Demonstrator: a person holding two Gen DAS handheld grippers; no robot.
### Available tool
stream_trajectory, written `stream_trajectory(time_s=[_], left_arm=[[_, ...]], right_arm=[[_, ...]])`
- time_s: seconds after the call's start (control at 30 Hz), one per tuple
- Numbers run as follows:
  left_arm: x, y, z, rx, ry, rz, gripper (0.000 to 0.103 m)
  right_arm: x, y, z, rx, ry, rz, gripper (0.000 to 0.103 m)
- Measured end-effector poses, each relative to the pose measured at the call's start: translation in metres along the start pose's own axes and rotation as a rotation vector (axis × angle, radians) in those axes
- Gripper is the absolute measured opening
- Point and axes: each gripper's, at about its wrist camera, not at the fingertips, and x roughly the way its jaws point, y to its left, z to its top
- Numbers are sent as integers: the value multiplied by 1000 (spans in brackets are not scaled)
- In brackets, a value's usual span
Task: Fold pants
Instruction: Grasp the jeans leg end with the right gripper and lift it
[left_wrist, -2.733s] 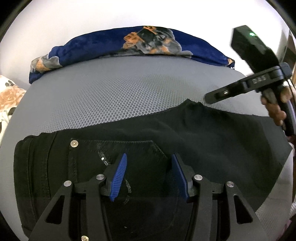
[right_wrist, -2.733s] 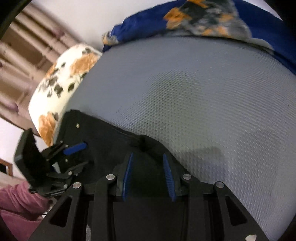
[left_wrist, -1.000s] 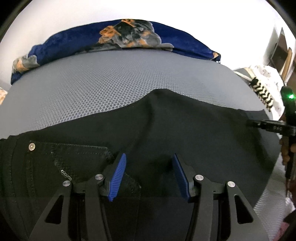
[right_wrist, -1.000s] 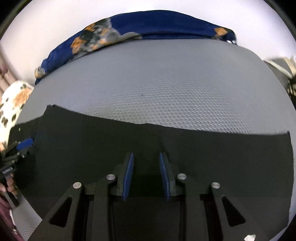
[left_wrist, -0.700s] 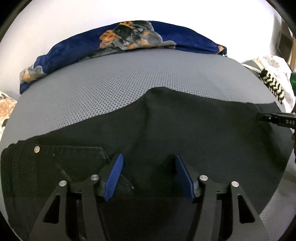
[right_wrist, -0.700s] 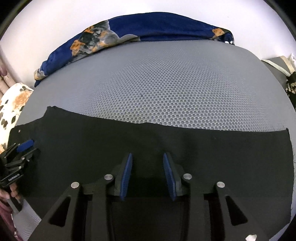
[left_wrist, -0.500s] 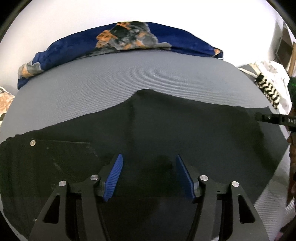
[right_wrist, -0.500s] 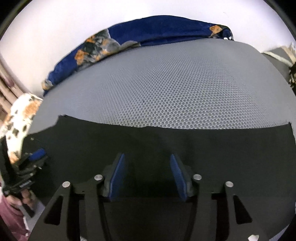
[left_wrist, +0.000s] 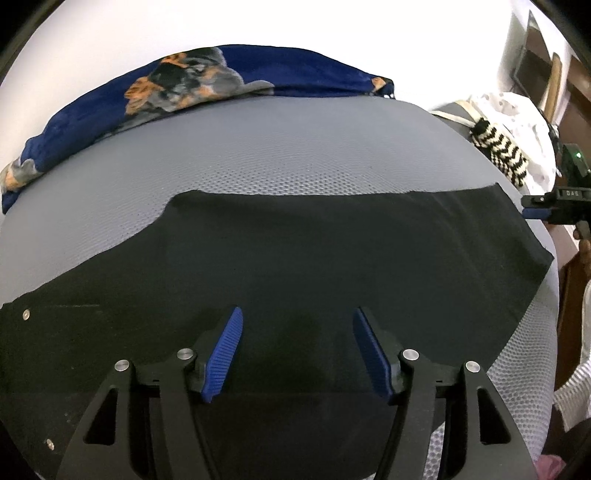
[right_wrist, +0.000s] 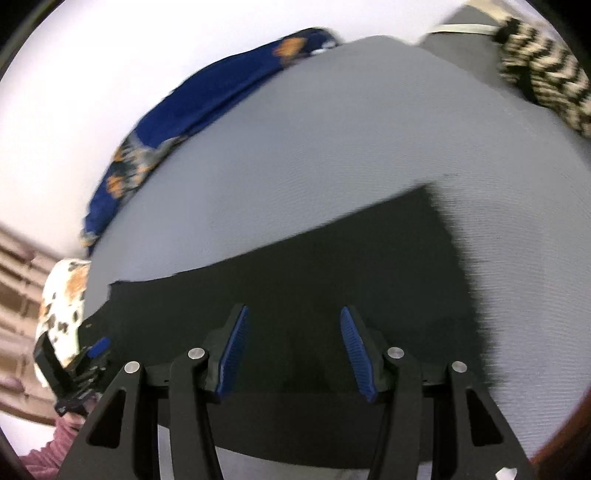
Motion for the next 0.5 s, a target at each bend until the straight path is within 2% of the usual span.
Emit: stream_trajectory(time_s=[0.1, 0.2, 0.4, 0.5], left_arm=[[5, -8, 3, 19, 7, 6, 63], [8, -12, 5, 19, 12, 7, 63], [16, -14, 6, -1, 35, 21, 63], [19, -15, 5, -18, 47, 27, 63]], right_arm=[[-12, -35, 4, 32, 18, -41, 50], [-16, -65, 4, 91, 28, -37, 50], [-21, -102, -1, 141, 23, 2, 50], [-19, -114, -5, 147, 37, 56, 46]])
